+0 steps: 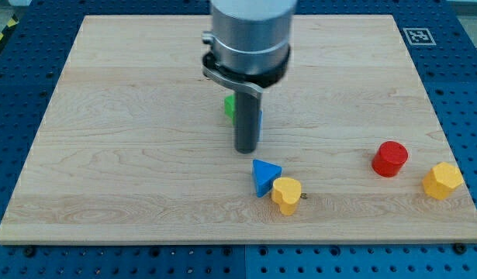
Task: Move the green star closer to the green circle
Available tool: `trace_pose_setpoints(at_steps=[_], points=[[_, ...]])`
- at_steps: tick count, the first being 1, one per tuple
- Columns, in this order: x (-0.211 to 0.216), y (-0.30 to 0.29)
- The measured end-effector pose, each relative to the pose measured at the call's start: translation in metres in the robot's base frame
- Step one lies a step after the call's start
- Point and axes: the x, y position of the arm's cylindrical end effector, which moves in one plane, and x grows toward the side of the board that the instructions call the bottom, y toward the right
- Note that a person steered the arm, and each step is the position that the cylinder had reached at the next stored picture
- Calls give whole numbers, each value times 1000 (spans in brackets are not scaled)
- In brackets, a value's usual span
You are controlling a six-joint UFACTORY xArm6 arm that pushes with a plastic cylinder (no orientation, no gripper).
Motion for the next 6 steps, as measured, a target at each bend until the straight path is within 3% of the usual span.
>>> trace_pose_setpoints(at_steps=[3,6], points=[[-45,-64],[-47,3]])
